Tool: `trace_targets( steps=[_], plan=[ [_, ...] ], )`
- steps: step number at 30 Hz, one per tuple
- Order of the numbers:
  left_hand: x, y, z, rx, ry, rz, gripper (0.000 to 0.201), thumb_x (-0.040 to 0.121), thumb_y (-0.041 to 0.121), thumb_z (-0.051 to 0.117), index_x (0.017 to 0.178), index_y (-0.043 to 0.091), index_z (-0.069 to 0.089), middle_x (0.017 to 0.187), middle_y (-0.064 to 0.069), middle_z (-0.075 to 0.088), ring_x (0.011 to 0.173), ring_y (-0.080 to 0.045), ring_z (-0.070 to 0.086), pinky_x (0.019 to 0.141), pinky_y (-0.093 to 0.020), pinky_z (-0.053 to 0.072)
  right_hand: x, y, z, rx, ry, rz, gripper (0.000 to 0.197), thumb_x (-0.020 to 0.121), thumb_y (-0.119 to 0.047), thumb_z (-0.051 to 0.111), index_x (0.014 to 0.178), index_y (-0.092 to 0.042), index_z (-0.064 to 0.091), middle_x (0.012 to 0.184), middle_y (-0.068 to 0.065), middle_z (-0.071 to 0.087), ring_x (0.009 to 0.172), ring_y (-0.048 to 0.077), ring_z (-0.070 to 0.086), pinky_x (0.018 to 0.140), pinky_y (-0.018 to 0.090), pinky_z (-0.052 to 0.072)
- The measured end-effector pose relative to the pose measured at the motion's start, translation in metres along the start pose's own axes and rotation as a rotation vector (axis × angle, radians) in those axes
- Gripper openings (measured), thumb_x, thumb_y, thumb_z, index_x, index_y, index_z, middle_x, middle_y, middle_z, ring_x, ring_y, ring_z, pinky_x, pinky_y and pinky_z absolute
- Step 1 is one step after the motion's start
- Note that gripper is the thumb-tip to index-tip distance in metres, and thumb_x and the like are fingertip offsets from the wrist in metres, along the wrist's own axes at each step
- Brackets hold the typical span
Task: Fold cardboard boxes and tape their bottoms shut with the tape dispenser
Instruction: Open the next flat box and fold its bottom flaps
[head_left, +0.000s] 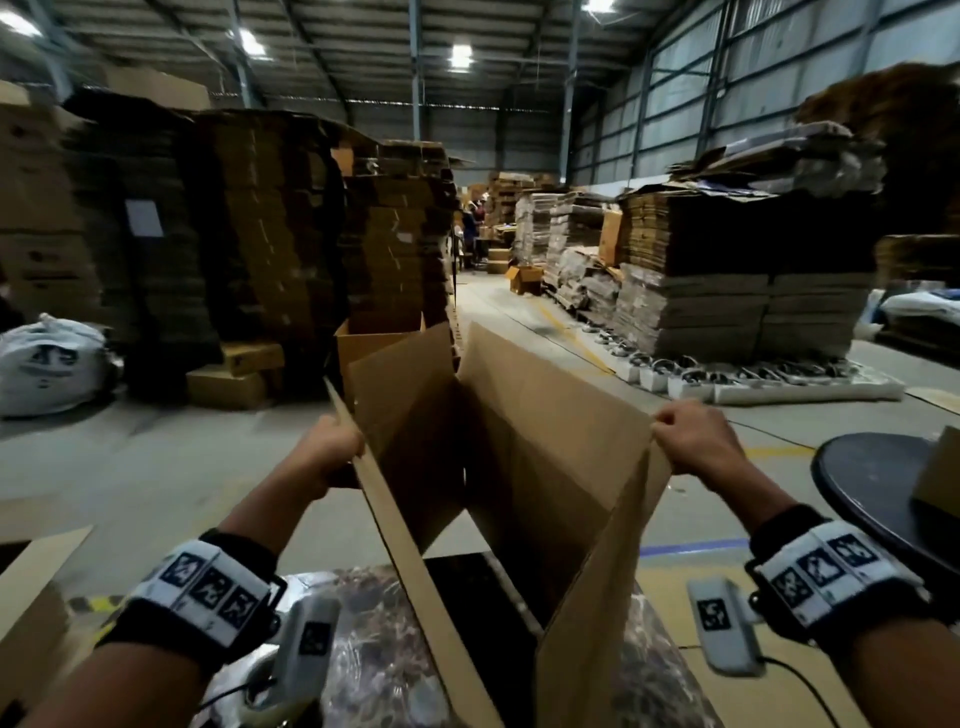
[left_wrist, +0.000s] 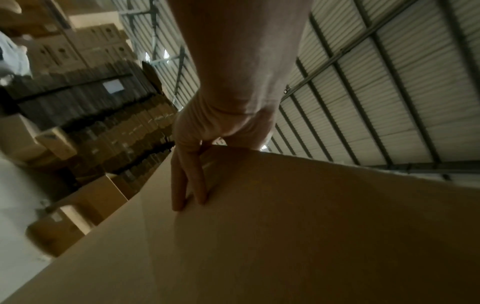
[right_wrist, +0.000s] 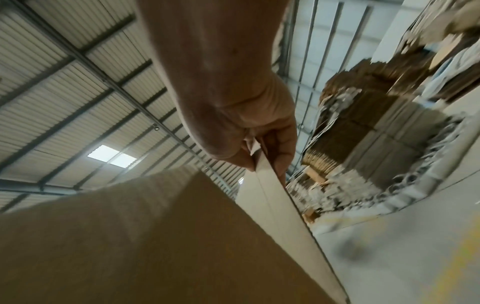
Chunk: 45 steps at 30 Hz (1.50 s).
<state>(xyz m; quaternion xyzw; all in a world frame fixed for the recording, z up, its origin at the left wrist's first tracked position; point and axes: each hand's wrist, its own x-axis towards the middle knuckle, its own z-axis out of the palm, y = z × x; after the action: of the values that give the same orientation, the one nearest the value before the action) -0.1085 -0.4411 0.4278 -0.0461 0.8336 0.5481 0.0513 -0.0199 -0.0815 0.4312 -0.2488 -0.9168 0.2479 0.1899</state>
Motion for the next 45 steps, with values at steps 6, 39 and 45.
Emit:
trace_targets(
  steps=[6, 39, 45],
  plan=[
    [-0.002, 0.004, 0.001, 0.031, 0.015, -0.054, 0.019, 0.099, -0.003, 0.041, 0.082, 0.005, 0.044, 0.085, -0.018, 0.052, 0.071, -0.029, 0.057, 0.066, -0.040, 0.051, 0.005, 0.038, -0.018, -0.083, 0.057, 0.110, 0.022, 0.087, -0.016, 0.056, 0.070, -0.013, 0.070, 0.068, 0.009, 0.068, 0.061, 0.025, 0.067, 0.064, 0.039, 0.061],
    [-0.011, 0.013, 0.035, -0.078, -0.034, 0.200, 0.036, 0.099, 0.001, 0.043, 0.130, 0.020, 0.044, 0.095, -0.001, 0.054, 0.076, -0.016, 0.054, 0.055, -0.032, 0.044, -0.052, -0.007, -0.009, -0.221, -0.285, 0.143, 0.015, 0.089, -0.017, 0.058, 0.082, -0.004, 0.061, 0.059, 0.012, 0.070, 0.048, 0.026, 0.069, 0.075, 0.048, 0.060],
    [0.009, 0.027, 0.047, 0.387, 0.099, 0.403, 0.038, 0.094, 0.000, 0.047, 0.124, 0.019, 0.062, 0.126, -0.010, 0.059, 0.084, -0.018, 0.064, 0.060, -0.031, 0.055, -0.056, -0.006, -0.019, -0.148, -0.361, 0.143, 0.017, 0.091, -0.004, 0.049, 0.086, 0.006, 0.062, 0.065, 0.021, 0.070, 0.053, 0.029, 0.071, 0.061, 0.040, 0.062]
  ],
)
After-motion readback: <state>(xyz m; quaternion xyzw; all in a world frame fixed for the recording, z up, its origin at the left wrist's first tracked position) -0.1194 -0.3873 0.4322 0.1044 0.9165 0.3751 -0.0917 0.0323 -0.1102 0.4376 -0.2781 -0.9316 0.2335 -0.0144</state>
